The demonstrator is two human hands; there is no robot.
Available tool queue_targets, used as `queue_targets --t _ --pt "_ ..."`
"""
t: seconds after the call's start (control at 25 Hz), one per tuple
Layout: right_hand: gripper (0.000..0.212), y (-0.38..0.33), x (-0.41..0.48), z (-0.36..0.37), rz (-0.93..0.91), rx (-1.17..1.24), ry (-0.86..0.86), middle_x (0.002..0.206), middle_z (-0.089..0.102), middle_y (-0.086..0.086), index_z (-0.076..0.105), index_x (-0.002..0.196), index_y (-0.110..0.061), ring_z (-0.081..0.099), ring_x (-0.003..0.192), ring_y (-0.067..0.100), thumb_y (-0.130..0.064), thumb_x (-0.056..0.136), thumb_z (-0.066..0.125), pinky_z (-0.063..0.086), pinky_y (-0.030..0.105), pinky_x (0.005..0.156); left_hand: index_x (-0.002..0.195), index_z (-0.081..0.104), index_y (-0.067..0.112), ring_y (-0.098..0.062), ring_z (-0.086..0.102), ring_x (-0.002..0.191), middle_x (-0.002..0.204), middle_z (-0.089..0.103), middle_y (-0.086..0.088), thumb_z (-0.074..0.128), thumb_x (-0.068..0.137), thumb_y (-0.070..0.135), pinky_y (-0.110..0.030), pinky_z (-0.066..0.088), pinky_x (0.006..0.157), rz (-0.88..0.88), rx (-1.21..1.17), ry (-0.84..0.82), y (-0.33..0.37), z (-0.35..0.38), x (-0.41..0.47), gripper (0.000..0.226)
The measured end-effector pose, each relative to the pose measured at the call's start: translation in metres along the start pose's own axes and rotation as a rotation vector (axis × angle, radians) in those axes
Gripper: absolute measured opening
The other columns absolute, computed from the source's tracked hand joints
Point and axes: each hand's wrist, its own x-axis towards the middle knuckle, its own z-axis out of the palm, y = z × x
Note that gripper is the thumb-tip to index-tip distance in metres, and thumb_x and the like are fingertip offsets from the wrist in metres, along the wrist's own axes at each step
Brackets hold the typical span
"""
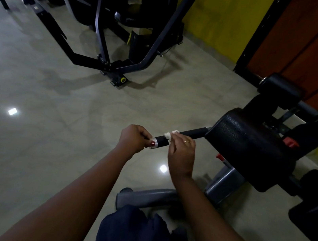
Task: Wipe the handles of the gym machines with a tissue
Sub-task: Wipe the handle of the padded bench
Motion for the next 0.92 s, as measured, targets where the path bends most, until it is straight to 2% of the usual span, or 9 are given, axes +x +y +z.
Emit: queue_targets --t 0.08,0.2,0.36,0.44,0.52,0.64,0.72,0.8,0.92 --pt "0.020 -0.014 -0.003 0.006 -0.010 0.025 -0.069 0.104 0.071 0.009 0.072 0.103 -0.006 0.063 0.102 0.025 -0.004 0.087 0.061 0.034 0.018 0.101 0.080 0.075 0.010 -0.009 0.050 0.047 0.062 0.063 -0.001 0.083 0.073 0.011 -0.015 0.032 0.037 0.018 0.029 -0.008 0.000 0.000 0.001 0.010" --pt "0.029 -0.005 0.002 -0.001 -0.258 0.030 -0.296 0.105 0.070 0.006 0.070 0.107 -0.008 0.059 0.104 0.022 0.006 0.083 0.062 0.043 0.027 0.095 0.080 0.075 0.010 -0.011 0.052 0.051 0.063 0.064 -0.002 0.082 0.073 0.012 -0.016 0.034 0.042 0.063 0.100 -0.005 0.001 -0.001 0.000 0.010" --pt "0.016 -0.011 0.057 -0.007 0.025 -0.301 -0.648 0.101 0.065 0.009 0.067 0.098 -0.008 0.057 0.106 0.027 -0.002 0.087 0.057 0.041 0.028 0.082 0.082 0.074 0.009 -0.018 0.054 0.057 0.071 0.067 -0.009 0.081 0.074 0.011 -0.021 0.037 0.046 0.059 0.108 0.015 0.002 0.000 0.000 0.011" --pt "0.015 -0.034 0.075 0.001 -0.036 -0.448 -0.907 0.102 0.065 0.007 0.068 0.098 -0.013 0.059 0.098 0.026 -0.013 0.086 0.059 0.045 0.033 0.083 0.079 0.072 0.011 -0.019 0.057 0.060 0.072 0.067 -0.009 0.081 0.074 0.011 -0.022 0.040 0.048 0.058 0.134 0.022 0.004 0.001 0.000 0.010" --pt "0.017 -0.036 0.076 0.004 -0.177 -0.362 -1.029 0.102 0.065 0.006 0.068 0.097 -0.016 0.060 0.096 0.026 -0.011 0.084 0.057 0.047 0.041 0.085 0.077 0.070 0.012 -0.019 0.058 0.060 0.070 0.065 -0.005 0.081 0.074 0.012 -0.023 0.044 0.052 0.059 0.167 0.046 0.005 0.002 -0.001 0.011" --pt "0.034 0.000 0.058 -0.010 -0.323 -0.156 -0.806 0.094 0.068 0.005 0.071 0.095 -0.013 0.059 0.097 0.026 0.003 0.076 0.048 0.047 0.035 0.080 0.079 0.075 0.013 -0.017 0.058 0.060 0.068 0.064 -0.002 0.082 0.073 0.014 -0.025 0.046 0.058 0.076 0.245 0.054 0.005 0.002 0.002 0.010" --pt "0.023 0.017 0.057 -0.009 -0.185 -0.236 -0.538 0.082 0.067 0.002 0.072 0.088 -0.014 0.057 0.094 0.028 -0.007 0.083 0.050 0.042 0.030 0.077 0.079 0.076 0.016 -0.017 0.057 0.059 0.068 0.065 -0.002 0.080 0.073 0.013 -0.024 0.044 0.056 0.088 0.297 0.064 0.005 0.003 0.003 0.008" --pt "0.020 0.005 0.051 0.004 -0.015 -0.308 -0.508 0.088 0.065 0.002 0.070 0.091 -0.015 0.052 0.100 0.025 -0.012 0.090 0.050 0.038 0.030 0.083 0.078 0.076 0.015 -0.021 0.062 0.063 0.073 0.069 -0.005 0.077 0.074 0.009 -0.026 0.047 0.056 0.084 0.343 0.089 0.007 0.005 0.003 0.007" --pt "0.028 -0.028 0.012 0.009 -0.050 -0.088 -0.434 0.097 0.068 0.002 0.071 0.098 -0.013 0.053 0.098 0.023 -0.008 0.086 0.045 0.043 0.025 0.083 0.076 0.074 0.008 -0.026 0.068 0.073 0.077 0.071 -0.011 0.076 0.073 0.009 -0.030 0.052 0.062 0.090 0.385 0.105 0.008 0.007 0.006 0.003"
